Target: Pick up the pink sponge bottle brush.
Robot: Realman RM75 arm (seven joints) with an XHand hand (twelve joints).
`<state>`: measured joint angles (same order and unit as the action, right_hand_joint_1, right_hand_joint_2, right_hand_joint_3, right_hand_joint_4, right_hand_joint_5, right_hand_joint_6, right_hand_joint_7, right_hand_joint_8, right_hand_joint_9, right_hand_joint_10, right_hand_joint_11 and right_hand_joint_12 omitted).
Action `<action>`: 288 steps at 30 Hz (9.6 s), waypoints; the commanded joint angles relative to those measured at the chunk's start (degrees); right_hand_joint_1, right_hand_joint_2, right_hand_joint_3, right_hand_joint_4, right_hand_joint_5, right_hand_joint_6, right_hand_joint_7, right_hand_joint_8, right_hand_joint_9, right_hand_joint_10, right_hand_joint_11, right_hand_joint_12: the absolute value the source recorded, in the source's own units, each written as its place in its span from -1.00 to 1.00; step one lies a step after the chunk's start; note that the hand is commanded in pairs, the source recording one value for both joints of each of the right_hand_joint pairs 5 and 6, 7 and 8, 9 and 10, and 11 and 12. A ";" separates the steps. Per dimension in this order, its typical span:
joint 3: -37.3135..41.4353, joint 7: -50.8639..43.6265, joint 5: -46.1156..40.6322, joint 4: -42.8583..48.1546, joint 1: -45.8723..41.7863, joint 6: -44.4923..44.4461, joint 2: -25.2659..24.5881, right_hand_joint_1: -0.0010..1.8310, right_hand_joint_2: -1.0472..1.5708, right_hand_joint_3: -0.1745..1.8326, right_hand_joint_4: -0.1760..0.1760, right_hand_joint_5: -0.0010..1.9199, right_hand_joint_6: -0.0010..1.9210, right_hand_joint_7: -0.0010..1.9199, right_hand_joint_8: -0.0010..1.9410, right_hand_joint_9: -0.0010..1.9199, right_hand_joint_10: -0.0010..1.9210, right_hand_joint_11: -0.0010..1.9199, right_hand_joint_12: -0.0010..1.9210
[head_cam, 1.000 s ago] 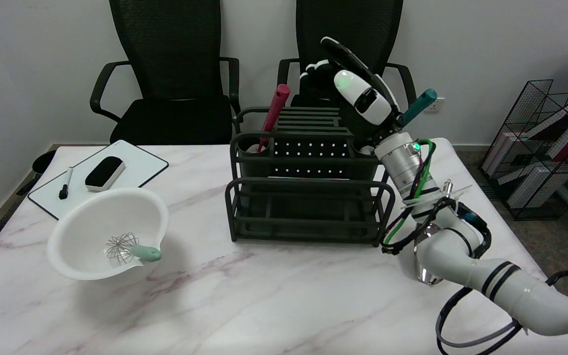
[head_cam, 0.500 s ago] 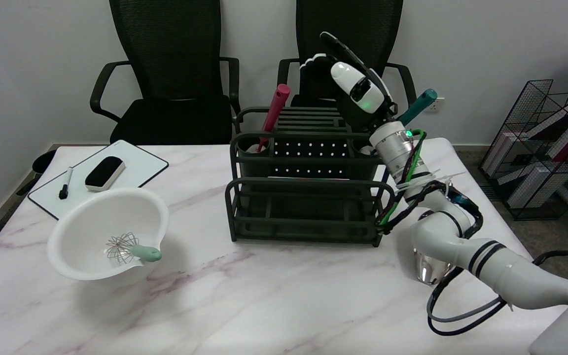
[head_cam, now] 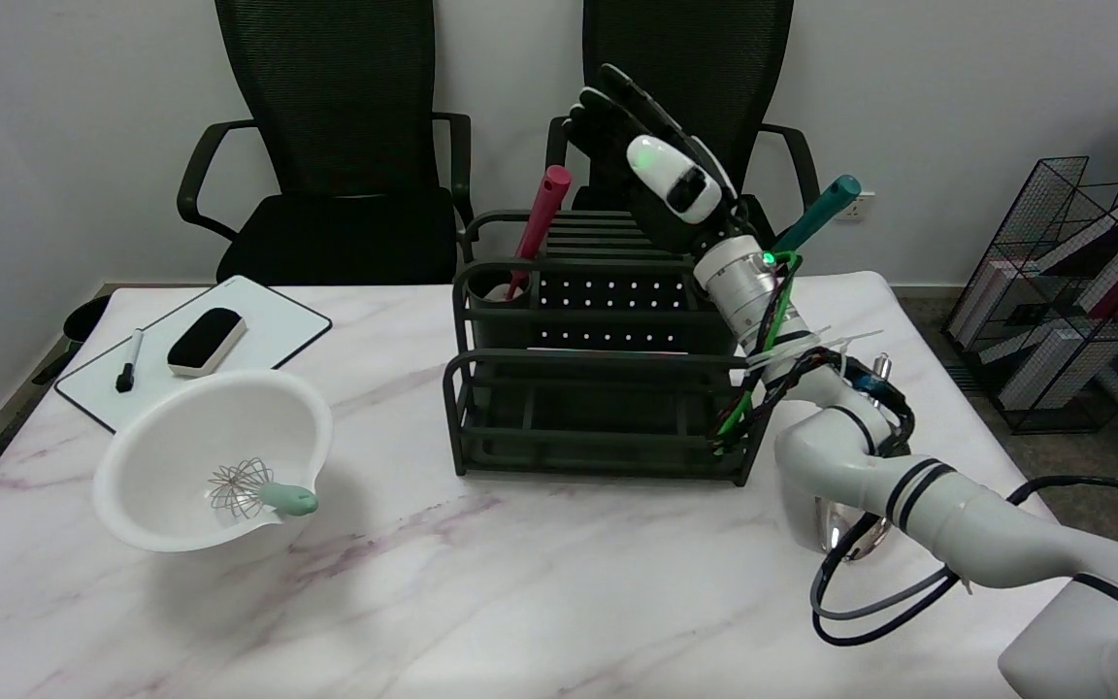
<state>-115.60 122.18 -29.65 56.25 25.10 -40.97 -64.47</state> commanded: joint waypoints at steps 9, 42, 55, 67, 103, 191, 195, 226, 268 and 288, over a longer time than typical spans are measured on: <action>-3.43 -1.40 6.46 0.03 2.35 -2.83 -2.97 0.30 -0.61 0.22 0.00 -0.78 -0.78 -0.53 -0.54 -0.51 -0.52 -0.60 -0.60; -3.96 -2.37 7.56 -5.94 3.71 0.16 -7.80 0.32 -0.56 0.21 0.00 -0.79 -0.79 -0.56 -0.56 -0.54 -0.54 -0.64 -0.64; -3.99 -4.68 7.69 -5.87 4.96 0.91 -8.63 0.37 -0.50 0.10 0.00 -0.78 -0.78 -0.56 -0.56 -0.54 -0.54 -0.65 -0.65; -4.36 -4.68 7.69 -5.46 6.37 2.16 -8.89 0.43 -0.40 0.13 0.00 -0.55 -0.55 -0.38 -0.39 -0.51 -0.51 -0.65 -0.65; -4.28 -4.68 7.34 -7.56 7.39 6.16 -9.18 0.58 0.66 -0.20 0.00 -0.24 -0.24 -0.01 -0.03 -0.02 -0.02 -0.13 -0.13; -4.04 -4.68 7.21 -0.08 6.75 10.31 -9.35 0.34 0.89 -0.33 0.00 1.00 1.00 1.00 0.98 0.90 0.89 0.69 0.69; -4.12 -4.68 7.69 0.57 6.83 11.35 -8.91 0.30 0.94 -0.38 0.00 1.00 1.00 1.00 0.98 0.94 0.94 0.77 0.77; -4.79 -4.76 13.21 -1.26 12.68 18.54 -9.62 0.27 1.00 -0.46 0.00 1.00 1.00 1.00 0.98 1.00 1.00 0.85 0.85; -7.32 -4.76 14.56 4.12 14.62 24.45 -8.47 0.30 1.00 -0.34 0.00 1.00 1.00 1.00 0.98 1.00 1.00 1.00 1.00; -7.16 -4.76 14.64 -0.74 14.85 23.86 -6.48 0.30 1.00 -0.39 0.00 1.00 1.00 1.00 0.98 1.00 1.00 1.00 1.00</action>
<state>-122.97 117.45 -15.10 57.93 39.67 -16.69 -72.71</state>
